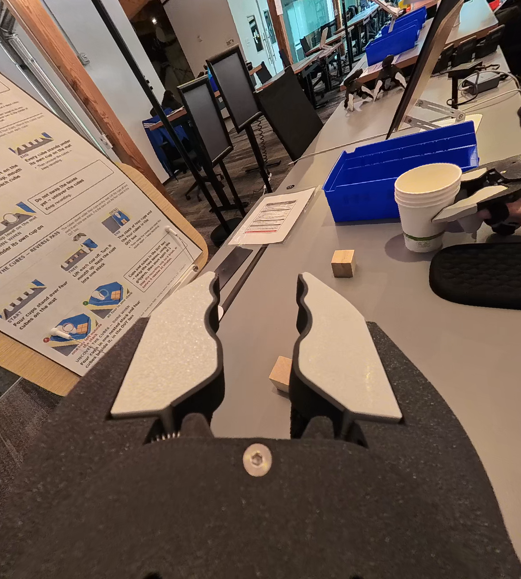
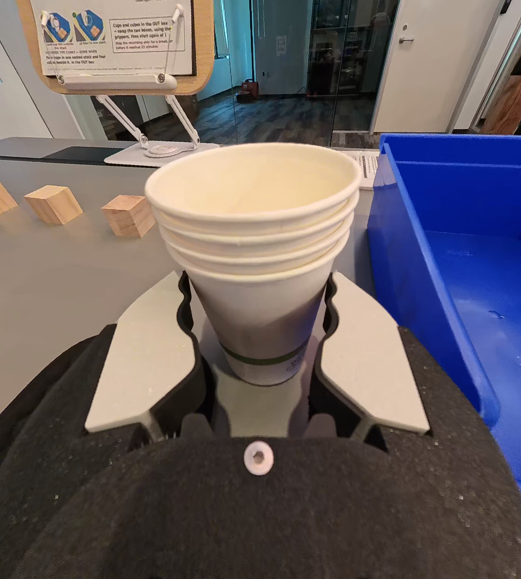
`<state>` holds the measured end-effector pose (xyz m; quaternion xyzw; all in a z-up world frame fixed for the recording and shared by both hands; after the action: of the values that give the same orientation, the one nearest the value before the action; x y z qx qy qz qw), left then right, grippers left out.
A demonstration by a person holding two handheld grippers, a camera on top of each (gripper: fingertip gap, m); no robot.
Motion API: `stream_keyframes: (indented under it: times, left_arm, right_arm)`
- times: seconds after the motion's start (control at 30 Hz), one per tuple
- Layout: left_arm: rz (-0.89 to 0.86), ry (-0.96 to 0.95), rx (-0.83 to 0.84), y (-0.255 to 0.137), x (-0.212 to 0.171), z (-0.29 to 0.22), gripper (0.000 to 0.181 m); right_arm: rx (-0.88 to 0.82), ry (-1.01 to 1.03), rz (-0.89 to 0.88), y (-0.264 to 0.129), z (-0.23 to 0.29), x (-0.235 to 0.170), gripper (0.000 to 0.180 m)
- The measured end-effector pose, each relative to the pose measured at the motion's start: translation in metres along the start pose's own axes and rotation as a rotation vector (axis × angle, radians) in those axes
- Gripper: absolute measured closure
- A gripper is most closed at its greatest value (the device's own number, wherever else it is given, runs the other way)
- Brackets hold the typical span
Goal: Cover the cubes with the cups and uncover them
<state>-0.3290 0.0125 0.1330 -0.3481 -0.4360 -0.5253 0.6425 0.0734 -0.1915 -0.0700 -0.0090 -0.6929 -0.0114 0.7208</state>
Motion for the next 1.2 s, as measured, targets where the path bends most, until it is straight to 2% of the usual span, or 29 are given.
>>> stream_keyframes:
  times: [0.5, 0.9, 1.0, 1.1, 1.2]
  left_arm:
    - [-0.002, 0.006, 0.000, -0.001, 0.001, -0.001, 0.135]
    - [0.004, 0.006, 0.003, 0.000, 0.000, 0.000, 0.135]
    - [0.009, 0.000, 0.007, 0.000, -0.002, 0.001, 0.135]
    - [0.017, 0.003, 0.008, 0.001, -0.003, 0.001, 0.135]
    - [0.031, 0.011, 0.012, 0.002, -0.004, 0.000, 0.136]
  right_arm:
    - [-0.002, -0.009, -0.046, -0.009, -0.002, 0.021, 0.099]
    - [0.167, 0.179, -0.226, -0.011, -0.009, 0.106, 0.099]
    - [0.098, 0.082, -0.258, -0.012, -0.027, 0.131, 0.099]
    - [-0.014, -0.010, -0.250, -0.003, -0.066, 0.151, 0.098]
    - [-0.117, -0.068, -0.189, 0.015, -0.111, 0.151, 0.099]
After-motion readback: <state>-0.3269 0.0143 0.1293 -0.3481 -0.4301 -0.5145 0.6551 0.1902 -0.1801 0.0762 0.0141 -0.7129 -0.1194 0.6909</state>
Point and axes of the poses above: each gripper's, where its closed fingertips meet, y out along the fingers, x out of its top, z = x × y across the jaws, the point moved 7 cm from there along -y, back along the fingers, and after that the axes turned 11 degrees about -z, right-handed, at the moved point
